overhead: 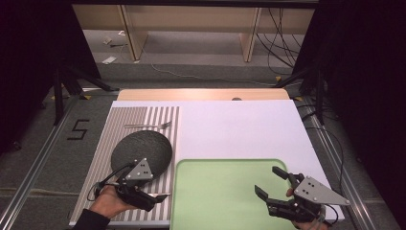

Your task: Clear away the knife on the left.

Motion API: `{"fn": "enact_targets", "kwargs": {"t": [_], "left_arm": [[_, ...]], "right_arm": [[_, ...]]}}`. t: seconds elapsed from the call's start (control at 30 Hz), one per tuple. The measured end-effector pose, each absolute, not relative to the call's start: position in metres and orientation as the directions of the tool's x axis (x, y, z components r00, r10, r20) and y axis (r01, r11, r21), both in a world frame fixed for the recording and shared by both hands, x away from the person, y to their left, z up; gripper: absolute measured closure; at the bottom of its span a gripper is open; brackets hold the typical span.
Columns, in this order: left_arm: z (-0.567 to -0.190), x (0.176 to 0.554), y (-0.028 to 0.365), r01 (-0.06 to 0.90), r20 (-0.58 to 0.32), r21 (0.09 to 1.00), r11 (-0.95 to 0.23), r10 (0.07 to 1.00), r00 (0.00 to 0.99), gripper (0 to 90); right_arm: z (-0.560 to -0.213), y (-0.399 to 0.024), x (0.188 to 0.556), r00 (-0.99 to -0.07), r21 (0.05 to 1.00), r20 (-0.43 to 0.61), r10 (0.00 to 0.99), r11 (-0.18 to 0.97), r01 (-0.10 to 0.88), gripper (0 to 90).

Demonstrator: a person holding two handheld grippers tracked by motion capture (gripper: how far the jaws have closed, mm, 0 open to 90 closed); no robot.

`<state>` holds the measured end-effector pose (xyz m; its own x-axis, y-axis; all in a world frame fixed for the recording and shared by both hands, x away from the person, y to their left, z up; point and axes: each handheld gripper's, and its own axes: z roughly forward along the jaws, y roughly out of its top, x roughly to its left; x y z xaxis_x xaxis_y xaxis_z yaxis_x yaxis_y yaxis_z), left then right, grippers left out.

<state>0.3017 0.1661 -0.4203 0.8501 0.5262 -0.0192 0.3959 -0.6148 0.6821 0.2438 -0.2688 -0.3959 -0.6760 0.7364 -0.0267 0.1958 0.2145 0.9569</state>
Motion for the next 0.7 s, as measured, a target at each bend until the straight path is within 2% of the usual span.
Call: {"fn": "enact_targets", "kwargs": {"t": [0.17,0.7], "left_arm": [[-0.416,0.303,0.177,0.407,-0.016,0.674,-0.616,0.539,0.842,15.6],[-0.424,0.304,0.203,0.457,-0.002,0.539,-0.708,0.541,0.841,17.7]], "right_arm": [[-0.396,-0.269,0.244,-0.675,0.957,-0.026,0.737,0.215,0.197,21.7],[-0.396,-0.269,0.244,-0.673,0.956,-0.028,0.739,0.216,0.198,21.7]]}}
